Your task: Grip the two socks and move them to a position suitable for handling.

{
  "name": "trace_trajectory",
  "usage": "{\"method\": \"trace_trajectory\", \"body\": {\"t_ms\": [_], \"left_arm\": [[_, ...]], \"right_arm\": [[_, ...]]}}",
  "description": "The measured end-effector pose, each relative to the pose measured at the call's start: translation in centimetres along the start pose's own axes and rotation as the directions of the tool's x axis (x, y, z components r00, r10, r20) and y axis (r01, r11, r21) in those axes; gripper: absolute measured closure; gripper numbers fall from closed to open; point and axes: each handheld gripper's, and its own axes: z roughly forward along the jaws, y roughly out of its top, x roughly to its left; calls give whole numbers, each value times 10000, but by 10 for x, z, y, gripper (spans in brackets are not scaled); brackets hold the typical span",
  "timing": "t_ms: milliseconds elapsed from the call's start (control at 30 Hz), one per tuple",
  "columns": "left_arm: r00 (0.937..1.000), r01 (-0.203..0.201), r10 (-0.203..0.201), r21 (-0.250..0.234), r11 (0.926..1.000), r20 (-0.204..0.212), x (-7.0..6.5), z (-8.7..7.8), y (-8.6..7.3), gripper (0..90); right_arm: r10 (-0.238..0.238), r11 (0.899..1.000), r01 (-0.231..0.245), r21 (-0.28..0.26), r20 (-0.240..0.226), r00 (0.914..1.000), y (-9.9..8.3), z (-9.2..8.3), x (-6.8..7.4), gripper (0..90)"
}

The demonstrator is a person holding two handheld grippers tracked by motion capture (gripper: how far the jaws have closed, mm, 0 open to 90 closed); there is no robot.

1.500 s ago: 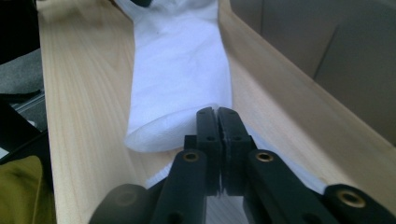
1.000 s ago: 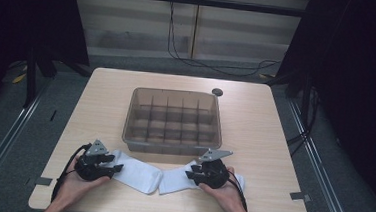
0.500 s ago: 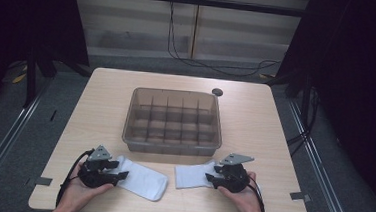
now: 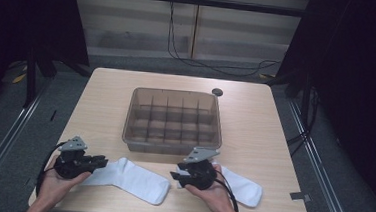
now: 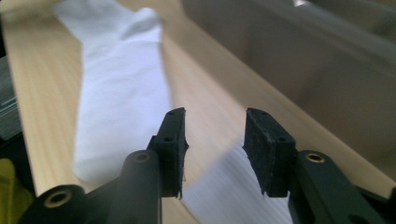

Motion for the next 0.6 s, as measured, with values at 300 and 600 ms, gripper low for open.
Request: {"method": "trace_trajectory", "body": {"t_ms": [300,600], "left_arm": [[9979,-534,556,618,9967,-339,6,13,-8,691],[9942,-927,972,901,9916,-464,-3,16,-11,753]], "right_arm": [[-696,9951,741,661,-673,9953,9,47,25,596],[-996,9910,1004,883,-126,9949,0,44,21,891]]}}
